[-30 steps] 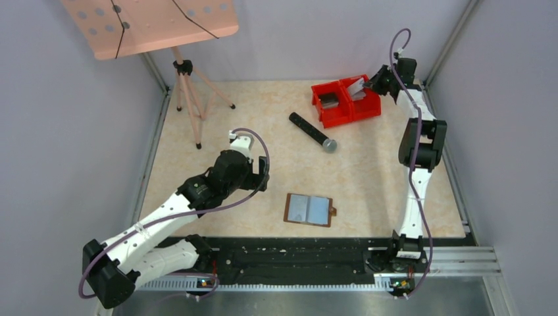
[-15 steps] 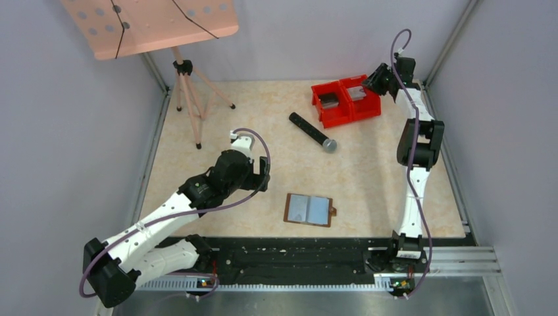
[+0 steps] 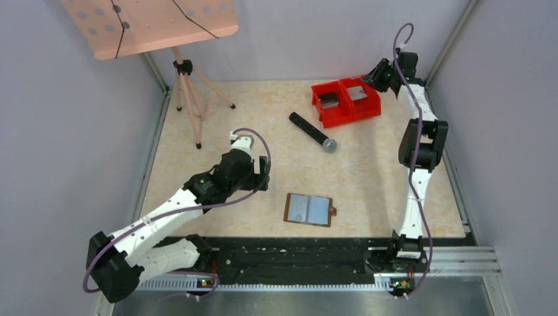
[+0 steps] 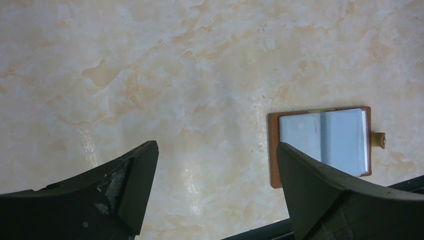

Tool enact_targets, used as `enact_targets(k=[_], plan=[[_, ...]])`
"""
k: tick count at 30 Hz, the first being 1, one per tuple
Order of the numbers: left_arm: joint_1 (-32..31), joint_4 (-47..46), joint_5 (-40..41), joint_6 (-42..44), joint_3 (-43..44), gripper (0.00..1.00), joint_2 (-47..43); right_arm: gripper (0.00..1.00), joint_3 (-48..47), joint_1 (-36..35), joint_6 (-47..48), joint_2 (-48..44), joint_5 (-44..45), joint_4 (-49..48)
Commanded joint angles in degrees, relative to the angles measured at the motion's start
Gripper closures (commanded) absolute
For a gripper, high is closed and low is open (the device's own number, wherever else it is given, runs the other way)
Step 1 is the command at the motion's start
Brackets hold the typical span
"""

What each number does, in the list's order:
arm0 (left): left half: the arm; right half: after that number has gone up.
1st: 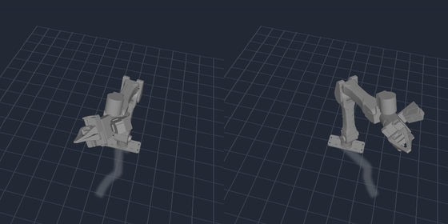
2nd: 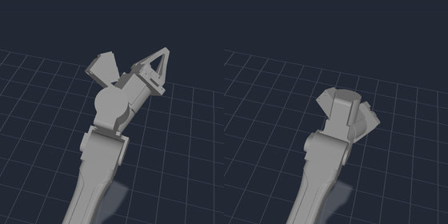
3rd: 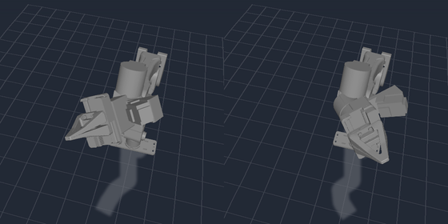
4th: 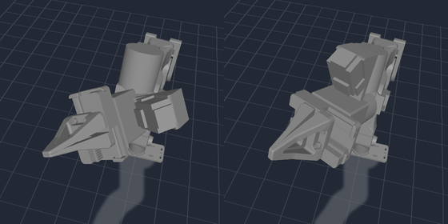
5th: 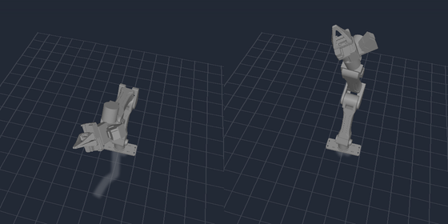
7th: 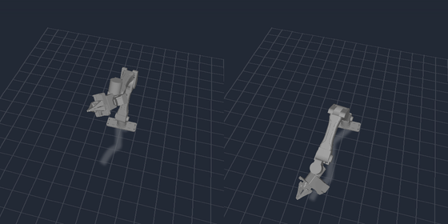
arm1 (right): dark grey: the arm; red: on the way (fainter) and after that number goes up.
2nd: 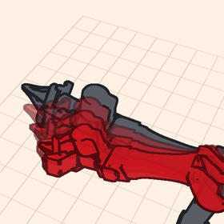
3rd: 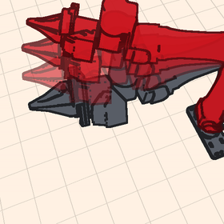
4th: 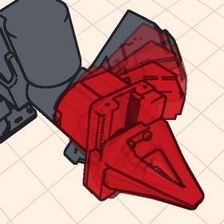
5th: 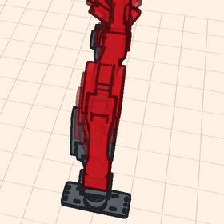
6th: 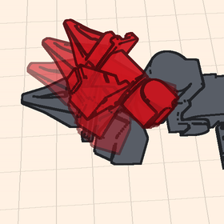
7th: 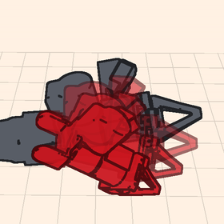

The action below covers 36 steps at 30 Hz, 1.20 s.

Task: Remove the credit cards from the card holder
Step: Place the credit card in the storage box, then remove the credit card from the card holder.

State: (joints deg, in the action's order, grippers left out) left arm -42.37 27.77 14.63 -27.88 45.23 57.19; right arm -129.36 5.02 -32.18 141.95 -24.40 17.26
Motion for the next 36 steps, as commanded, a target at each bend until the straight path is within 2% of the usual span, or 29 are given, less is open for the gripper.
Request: enact_targets(k=[1, 5, 10, 15, 20, 23, 27, 32, 36], plan=[[2.4, 1.9, 0.4, -5.8, 2.1, 0.07, 1.8, 0.62, 6.8, -2.3, 1.1, -13.5, 1.5, 2.9], [5.5, 2.7, -3.1, -8.6, 1.5, 0.09, 2.5, 0.59, 19.6, -6.4, 2.6, -23.9, 6.5, 6.9], [6.2, 2.3, -3.0, -8.9, -0.5, 0.1, -0.7, 0.54, 40.5, -13.1, -1.2, -39.7, 11.5, 7.9], [6.2, 1.1, -2.3, -7.0, -1.9, 0.1, -6.0, 0.51, 54.9, -22.8, -4.3, -50.4, 14.8, 9.1], [6.2, 1.8, 0.5, -5.7, -2.3, 0.1, -9.5, 0.5, 65.0, -35.5, -8.5, -57.2, 19.3, 9.0], [6.2, 1.7, 1.2, -5.6, -2.8, 0.1, -10.9, 0.49, 69.2, -43.9, -12.9, -58.7, 22.1, 8.4], [6.2, 2.4, 1.9, -6.0, -3.2, 0.11, -12.6, 0.47, 72.0, -53.9, -17.8, -56.0, 24.9, 8.4], [6.2, 3.1, 2.7, -6.2, -5.0, 0.11, -15.2, 0.42, 73.8, -60.6, -21.6, -51.7, 26.8, 6.3], [6.2, 4.2, 3.0, -6.3, -5.6, 0.11, -16.3, 0.37, 71.9, -64.1, -23.6, -49.1, 32.2, 10.3]])
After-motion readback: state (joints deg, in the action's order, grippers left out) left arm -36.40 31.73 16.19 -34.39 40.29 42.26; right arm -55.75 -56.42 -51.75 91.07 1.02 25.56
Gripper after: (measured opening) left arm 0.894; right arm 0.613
